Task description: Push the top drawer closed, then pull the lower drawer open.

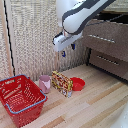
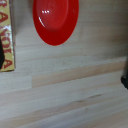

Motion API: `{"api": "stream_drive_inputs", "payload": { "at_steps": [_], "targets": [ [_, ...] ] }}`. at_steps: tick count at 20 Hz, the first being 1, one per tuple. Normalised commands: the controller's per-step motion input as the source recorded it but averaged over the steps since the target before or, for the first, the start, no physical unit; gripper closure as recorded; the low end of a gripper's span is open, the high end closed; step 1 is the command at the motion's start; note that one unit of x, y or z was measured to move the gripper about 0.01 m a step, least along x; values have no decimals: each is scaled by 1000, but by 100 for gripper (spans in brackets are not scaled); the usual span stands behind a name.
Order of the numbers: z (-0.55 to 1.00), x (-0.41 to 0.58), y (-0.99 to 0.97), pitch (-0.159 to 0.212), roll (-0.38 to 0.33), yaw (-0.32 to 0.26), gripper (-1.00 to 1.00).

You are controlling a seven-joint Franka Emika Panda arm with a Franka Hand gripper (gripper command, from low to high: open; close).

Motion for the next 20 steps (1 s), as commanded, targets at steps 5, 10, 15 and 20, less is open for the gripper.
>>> {"api": "stream_drive_inputs", "payload": {
  "at_steps": [5, 10, 15, 20],
  "targets": [
    [99, 0, 0, 0, -375, 115, -100],
    [80, 0, 0, 0, -375, 117, -100],
    [83, 0, 0, 0, -375, 117, -100],
    [101, 0, 11, 0, -375, 100, -100]
  ]
}}
